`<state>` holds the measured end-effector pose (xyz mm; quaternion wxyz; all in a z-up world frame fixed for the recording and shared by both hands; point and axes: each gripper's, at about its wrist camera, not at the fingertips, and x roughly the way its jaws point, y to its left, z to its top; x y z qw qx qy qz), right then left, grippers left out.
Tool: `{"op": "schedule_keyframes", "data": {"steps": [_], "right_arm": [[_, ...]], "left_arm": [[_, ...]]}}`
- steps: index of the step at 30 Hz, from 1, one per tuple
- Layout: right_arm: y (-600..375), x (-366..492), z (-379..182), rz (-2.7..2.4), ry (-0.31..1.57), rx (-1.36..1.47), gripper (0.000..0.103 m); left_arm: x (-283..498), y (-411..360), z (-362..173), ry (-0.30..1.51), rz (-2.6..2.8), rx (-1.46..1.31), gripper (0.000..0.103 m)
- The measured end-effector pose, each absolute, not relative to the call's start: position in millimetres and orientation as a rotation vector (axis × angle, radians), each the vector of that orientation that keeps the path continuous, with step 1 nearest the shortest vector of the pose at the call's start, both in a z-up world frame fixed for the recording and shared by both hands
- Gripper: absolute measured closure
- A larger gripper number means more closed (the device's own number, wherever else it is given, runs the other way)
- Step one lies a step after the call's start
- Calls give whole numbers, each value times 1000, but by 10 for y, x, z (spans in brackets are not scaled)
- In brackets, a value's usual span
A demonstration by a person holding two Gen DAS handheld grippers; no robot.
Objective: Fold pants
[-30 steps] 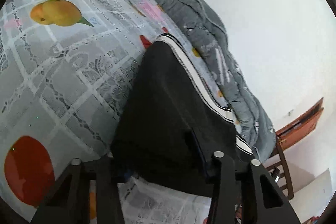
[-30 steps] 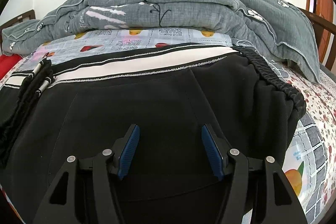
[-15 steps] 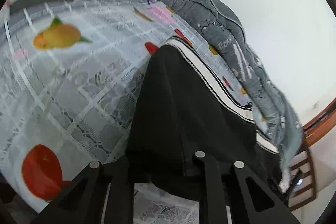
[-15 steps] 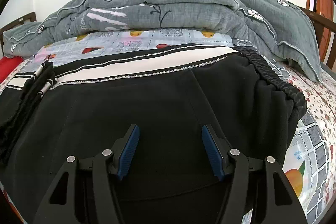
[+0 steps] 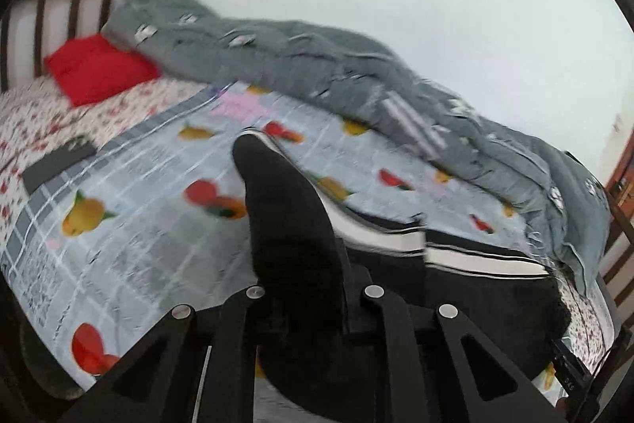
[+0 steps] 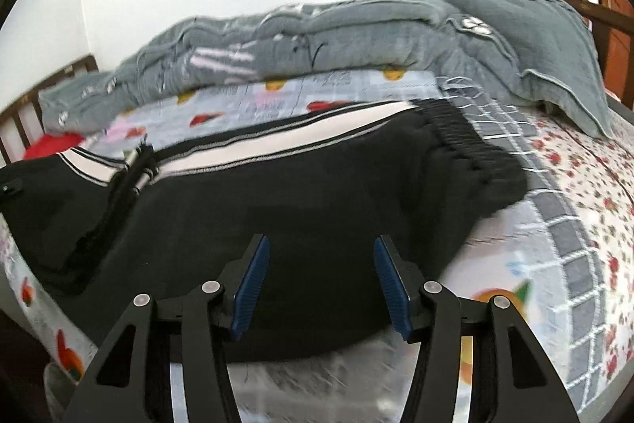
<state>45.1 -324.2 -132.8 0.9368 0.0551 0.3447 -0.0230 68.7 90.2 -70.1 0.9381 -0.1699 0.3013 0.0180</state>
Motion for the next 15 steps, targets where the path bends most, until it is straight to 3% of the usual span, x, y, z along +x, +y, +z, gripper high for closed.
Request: {"op": "schedule_keyframes", "data": {"steps": [7,15], "right_arm": [[-3656,115,-1232,-69,695,173,49],[-4007,-192,-1290,-120,695,170,49]], "left_arm": [[656,123,-389,547,-102,-267,88],[721,-984,-505,565,-288,-183,88]]}}
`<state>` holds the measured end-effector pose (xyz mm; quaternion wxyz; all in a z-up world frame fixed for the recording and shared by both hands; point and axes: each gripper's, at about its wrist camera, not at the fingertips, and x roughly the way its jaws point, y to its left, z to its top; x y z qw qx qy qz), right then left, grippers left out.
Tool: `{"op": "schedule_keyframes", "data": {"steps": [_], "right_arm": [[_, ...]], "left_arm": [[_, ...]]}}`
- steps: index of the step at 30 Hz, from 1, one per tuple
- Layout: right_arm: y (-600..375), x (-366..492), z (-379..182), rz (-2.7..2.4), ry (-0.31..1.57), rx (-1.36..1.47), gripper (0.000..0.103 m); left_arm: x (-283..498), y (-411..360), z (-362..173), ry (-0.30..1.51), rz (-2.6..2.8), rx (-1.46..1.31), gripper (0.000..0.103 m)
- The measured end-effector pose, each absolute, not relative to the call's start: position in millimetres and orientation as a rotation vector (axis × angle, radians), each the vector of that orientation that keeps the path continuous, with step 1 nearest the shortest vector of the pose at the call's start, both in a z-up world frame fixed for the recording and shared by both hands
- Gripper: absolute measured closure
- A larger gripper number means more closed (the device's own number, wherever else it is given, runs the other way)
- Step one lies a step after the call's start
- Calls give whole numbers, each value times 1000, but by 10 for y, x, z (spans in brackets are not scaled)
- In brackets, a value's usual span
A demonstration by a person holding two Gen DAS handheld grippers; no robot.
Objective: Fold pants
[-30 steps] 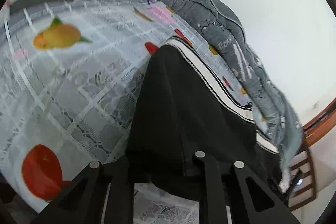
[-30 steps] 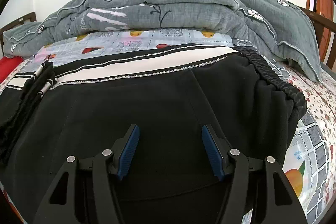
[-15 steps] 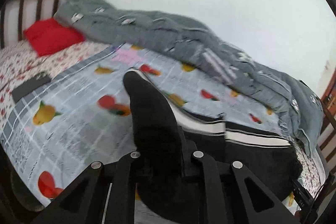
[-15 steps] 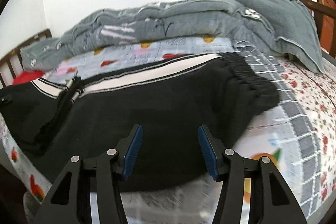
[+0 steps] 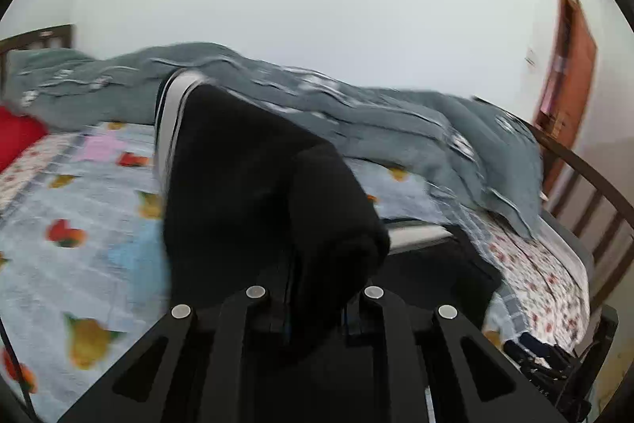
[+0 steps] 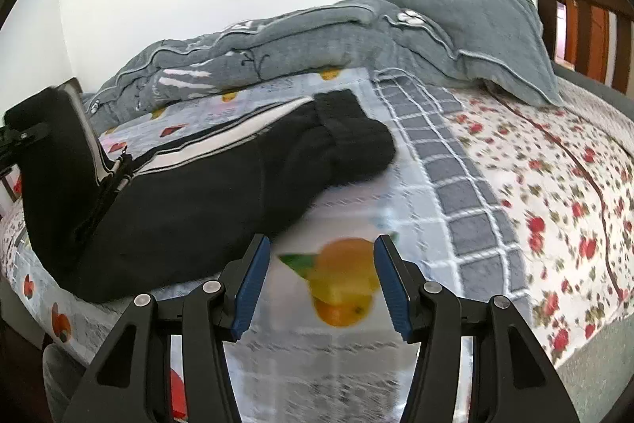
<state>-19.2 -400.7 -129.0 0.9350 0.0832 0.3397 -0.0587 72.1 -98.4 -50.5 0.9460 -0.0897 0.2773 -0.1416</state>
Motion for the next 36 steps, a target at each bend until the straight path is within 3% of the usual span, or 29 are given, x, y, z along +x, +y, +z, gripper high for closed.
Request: {"op": "schedule_keyframes", "data": {"steps": [5,9,11,13,15,18,21,30,33,36], "right_arm": [[-4225,-286,-1453,-143,735,206,49],[-4313,-354,-1496,-139,751,241,49],[-4302,-383,-1448,-132,741,242,49],[-4265,-411,-1373,-121,721,233,49],[-4209,-428,-1285,-99,695,226,49],[-4108,-349,-1173,-59,673,227,49],[-3994,-203,-1070,-23,658,247,49],[-3643,466,-1352,58,748,330,46],[-3597,697,-1659,88,840,374,57],[-3495,727,-1627,97,818,315,77]], "left_arm": [[830,-1757,-855,642,-418,-160,88],[955,-2239,-1356,856,-486,-132,87],[889,-2243,-1415,840,-490,-103,86],[800,-2139,-1316,784,-531,-129,79],[740,-1964,-1178,749,-571,-178,63],[615,-1645,-935,648,-563,-172,47],[514,-1277,-779,565,-475,-151,43],[448,-263,-1183,678,-394,-210,40],[346,-147,-1398,719,-442,-248,39],[227,-241,-1562,725,-506,-213,37]]}}
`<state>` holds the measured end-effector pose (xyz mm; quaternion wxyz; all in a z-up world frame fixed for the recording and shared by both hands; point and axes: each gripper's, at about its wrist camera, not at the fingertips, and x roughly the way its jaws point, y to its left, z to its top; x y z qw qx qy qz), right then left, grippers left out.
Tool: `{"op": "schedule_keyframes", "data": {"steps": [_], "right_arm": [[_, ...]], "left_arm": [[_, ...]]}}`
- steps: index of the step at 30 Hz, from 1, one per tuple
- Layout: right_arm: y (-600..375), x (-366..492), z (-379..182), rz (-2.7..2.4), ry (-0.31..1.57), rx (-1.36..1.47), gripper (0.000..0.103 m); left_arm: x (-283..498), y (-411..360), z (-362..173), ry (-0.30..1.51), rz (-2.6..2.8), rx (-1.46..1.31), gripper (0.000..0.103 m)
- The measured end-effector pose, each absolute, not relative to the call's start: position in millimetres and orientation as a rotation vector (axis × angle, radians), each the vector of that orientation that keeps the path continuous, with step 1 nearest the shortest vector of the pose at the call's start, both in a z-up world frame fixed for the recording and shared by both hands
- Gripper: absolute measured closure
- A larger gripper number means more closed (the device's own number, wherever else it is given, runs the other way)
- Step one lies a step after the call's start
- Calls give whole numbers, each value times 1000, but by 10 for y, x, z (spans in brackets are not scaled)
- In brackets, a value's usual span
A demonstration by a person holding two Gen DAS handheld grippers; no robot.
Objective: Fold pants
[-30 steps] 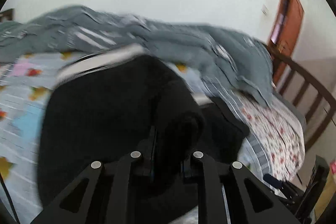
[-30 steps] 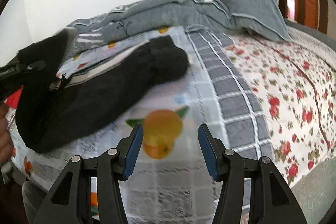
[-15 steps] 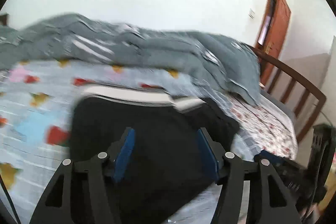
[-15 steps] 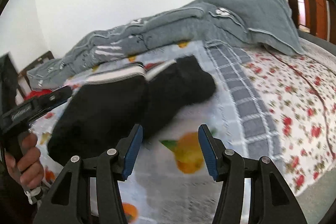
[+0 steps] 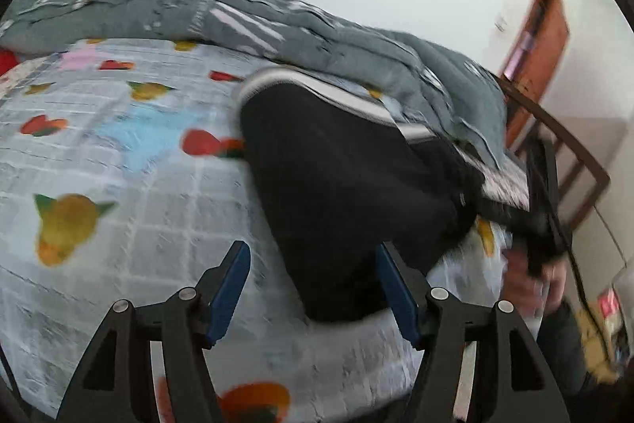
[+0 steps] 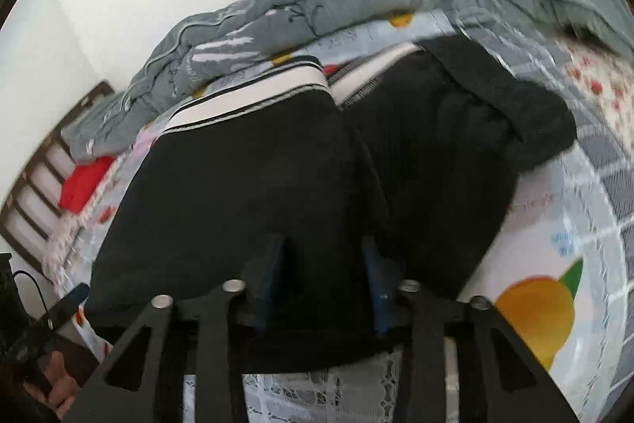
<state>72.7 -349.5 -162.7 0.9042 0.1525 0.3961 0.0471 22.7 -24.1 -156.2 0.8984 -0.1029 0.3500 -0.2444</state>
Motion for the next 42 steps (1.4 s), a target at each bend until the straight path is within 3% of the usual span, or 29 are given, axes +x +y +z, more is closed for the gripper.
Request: {"op": "schedule_keyframes", "data": {"steps": [2,5,10,13,19,21,29,33,37,42], "right_arm": [[-3500,698,-1491,110,774,320,83],[-3523,631,-1237,135,688,299,84],[-3752,575,-830,62,570,236,85],[-4186,430,-737,-29,494,257,85],[-4679,521,-1534,-157,671,281,82],[-4711,411,-1487,-154,655,271,74],[-4522,153,-1039,-170,562,122,73],[-4398,285,-1233,-161,611,102,73],[-4399,419,-1641,-219,731,43,74],[-4565,333,-1520,-186,744,80,73]], "left_arm": [[234,-387,-1661,744,-508,-182,35],[336,-574,-1851,797,-447,-146,35],[303,-825,-1800,737,-385,-18,32],[302,-862,-1743,728,-423,-32,25],[278,-1063,-1758,725,-428,35,24],[244,-994,-1722,728,-452,13,26],[86,-674,-1386,645,-515,-76,26],[332,-986,-1263,648,-494,-34,26],[496,-1291,-1675,769,-417,90,25],[514,-1162,-1666,763,-462,-5,26]]}}
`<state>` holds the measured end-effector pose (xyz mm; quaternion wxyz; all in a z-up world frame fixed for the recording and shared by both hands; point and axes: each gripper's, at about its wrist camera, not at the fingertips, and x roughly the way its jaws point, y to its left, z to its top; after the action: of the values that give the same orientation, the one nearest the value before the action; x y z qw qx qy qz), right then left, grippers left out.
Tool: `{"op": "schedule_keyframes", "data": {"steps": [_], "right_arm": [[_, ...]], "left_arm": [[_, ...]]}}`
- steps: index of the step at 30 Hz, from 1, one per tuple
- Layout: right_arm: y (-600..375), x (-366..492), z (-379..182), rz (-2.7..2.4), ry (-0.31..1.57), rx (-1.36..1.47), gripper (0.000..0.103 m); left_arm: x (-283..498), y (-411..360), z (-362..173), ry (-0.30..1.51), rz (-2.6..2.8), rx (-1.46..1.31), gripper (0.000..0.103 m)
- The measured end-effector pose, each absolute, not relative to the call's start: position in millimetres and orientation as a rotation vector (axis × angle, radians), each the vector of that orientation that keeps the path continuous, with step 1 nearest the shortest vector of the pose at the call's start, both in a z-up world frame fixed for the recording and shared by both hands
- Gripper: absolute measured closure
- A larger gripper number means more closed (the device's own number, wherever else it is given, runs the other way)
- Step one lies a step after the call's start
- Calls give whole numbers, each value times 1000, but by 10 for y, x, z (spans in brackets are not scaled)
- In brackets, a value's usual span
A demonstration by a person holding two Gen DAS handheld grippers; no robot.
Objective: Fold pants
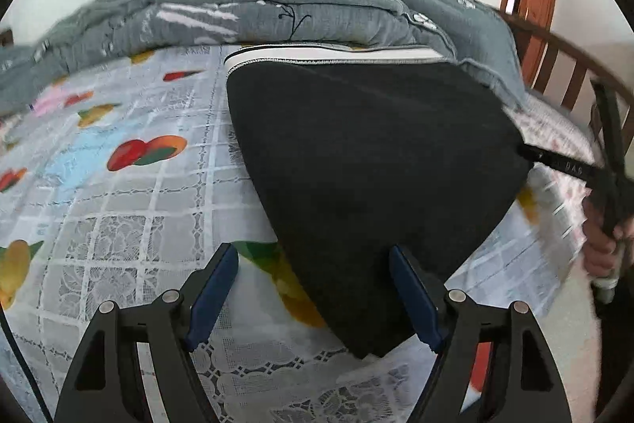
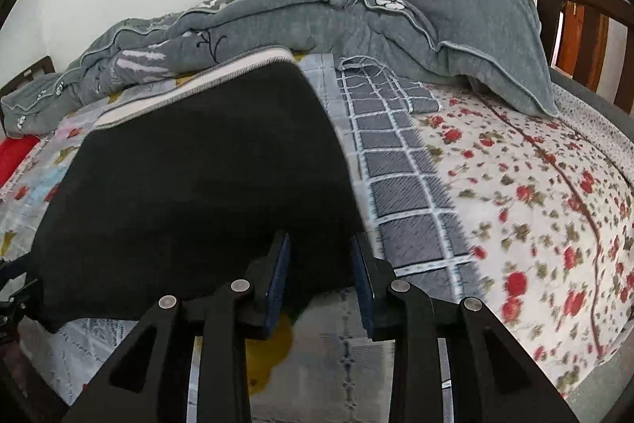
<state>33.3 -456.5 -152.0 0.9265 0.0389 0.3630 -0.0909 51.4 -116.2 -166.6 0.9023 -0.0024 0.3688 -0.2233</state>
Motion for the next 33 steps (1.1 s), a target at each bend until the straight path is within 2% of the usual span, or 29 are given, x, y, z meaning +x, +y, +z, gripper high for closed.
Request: {"op": "schedule_keyframes", "data": {"steps": [4,7,10,11,13,14,15,17,22,28,29,33], "right_arm": [[-4749,388,-1311,-194,673,130,53],[-4939,588,-1237,-193,651,236,52],[-5043,890,-1376,-95,734,373,51],[-5030,999,-1471,-53,785,397,52],[-5021,1028,-1517,-46,770,429,52],[-5018,1037,-1520,-29,779,447,57],[-4999,1043,-1512,-20,788,458,56],[-4895,1044,-1475,-46,793,412,61],[-4495,974,-1338,-20,804,351,75],[-3653,1080,-1484,156,831,316,75],[-3522,1121,-1518,196,841,309,74],[-3345,1256,-1360,147,775,300,69]], "left_arm": [[825,-1041,-1502,765,-497,-131,26],[1173,-1019,-1550,822,-492,-236,27],[1454,-1051,-1727,899,-507,-299,28],[1496,-1039,-1750,887,-517,-329,32],[1597,-1020,-1788,913,-542,-392,54],[1660,-983,-1822,941,-549,-448,65],[1714,-920,-1852,958,-539,-504,80],[1762,-793,-1842,940,-562,-563,90],[1796,-386,-1583,878,-494,-471,92],[1920,439,-1409,862,-384,-417,91],[1949,548,-1422,883,-368,-384,90],[1984,739,-1472,932,-274,-249,71]]}}
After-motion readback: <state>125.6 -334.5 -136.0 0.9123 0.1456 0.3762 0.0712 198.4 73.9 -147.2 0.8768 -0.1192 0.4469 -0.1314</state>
